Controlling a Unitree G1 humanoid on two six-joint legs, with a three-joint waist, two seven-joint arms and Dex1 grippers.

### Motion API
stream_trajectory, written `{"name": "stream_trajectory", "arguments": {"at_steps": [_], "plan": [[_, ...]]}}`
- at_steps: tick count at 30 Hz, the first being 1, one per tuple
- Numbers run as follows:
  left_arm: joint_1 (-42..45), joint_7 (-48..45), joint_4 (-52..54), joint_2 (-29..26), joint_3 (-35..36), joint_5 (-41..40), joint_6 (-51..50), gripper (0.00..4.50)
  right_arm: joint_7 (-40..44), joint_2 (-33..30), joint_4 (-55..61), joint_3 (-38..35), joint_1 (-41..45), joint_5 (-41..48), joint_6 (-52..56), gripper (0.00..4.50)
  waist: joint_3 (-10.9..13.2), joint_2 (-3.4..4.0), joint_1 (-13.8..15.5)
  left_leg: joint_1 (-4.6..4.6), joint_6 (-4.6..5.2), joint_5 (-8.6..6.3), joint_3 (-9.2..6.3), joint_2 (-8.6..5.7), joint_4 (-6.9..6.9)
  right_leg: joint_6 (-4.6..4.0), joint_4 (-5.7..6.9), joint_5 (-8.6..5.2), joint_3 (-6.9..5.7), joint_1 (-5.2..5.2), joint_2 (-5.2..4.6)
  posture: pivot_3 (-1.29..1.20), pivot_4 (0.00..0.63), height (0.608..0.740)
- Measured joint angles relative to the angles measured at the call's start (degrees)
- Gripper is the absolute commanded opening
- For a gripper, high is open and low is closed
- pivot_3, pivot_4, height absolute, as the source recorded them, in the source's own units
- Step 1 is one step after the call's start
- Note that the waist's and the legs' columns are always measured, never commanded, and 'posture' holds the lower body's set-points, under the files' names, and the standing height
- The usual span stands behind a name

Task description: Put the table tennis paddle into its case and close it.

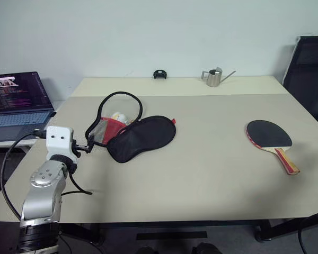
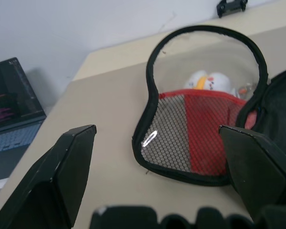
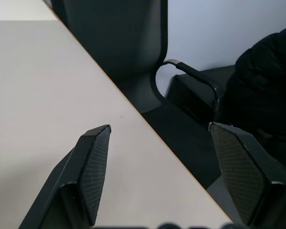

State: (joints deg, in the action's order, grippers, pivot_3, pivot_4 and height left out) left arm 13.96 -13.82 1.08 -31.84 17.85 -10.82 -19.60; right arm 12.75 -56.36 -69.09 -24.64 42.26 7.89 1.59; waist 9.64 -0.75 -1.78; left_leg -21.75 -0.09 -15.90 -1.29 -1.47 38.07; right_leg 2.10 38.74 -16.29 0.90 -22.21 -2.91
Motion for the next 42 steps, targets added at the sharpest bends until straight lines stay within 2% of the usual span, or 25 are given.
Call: {"name": "stream_trajectory", "arguments": {"at_steps": [8,18,27,35,42], "plan": [[1.80,-0.98,-1.41,0.19,-1.41,0.17,0.02,4.50,2.13,-2.39,0.06,0.07,1.20,0.24,-0.14,3.59,0.01,-0.01,-0.04,-0.01,0.00,-0.01,0.00,0.01,-0.07,0.00,-0.12,0.00,0.00,0.00,0.00,0.00,0.150,0.740],[1.22,-2.38,-3.17,-0.77,-0.59,0.22,1.12,4.50,5.51,-2.26,1.01,-0.27,0.75,1.89,-1.40,3.59,0.02,-0.02,-0.03,-0.01,0.00,-0.01,0.00,0.01,-0.07,0.00,-0.12,0.00,0.00,0.00,0.00,0.00,0.150,0.740],[4.12,-5.79,-11.63,-3.26,0.66,0.63,6.24,4.50,9.85,0.01,8.71,-1.33,-5.19,5.49,-1.77,3.59,0.02,-0.03,0.10,-0.02,0.01,-0.01,-0.01,0.02,-0.05,0.00,-0.11,0.00,-0.03,0.00,-0.01,0.00,0.150,0.740],[7.78,-13.01,-14.48,-3.83,-0.98,-0.64,8.55,4.50,20.26,4.86,30.13,-0.92,-11.93,11.90,7.46,3.59,0.02,-0.03,-0.09,-0.02,0.01,-0.01,-0.03,0.04,-0.08,0.01,-0.09,0.00,-0.04,-0.04,-0.01,0.00,0.150,0.740],[7.95,-21.20,-15.32,-5.23,-1.18,-5.11,6.19,4.50,27.98,7.04,55.40,2.23,-18.69,20.83,23.58,3.59,0.02,-0.03,0.15,-0.07,0.02,-0.02,-0.12,0.05,-0.05,0.01,-0.08,0.00,-0.10,-0.07,-0.03,0.00,0.150,0.740]]}}
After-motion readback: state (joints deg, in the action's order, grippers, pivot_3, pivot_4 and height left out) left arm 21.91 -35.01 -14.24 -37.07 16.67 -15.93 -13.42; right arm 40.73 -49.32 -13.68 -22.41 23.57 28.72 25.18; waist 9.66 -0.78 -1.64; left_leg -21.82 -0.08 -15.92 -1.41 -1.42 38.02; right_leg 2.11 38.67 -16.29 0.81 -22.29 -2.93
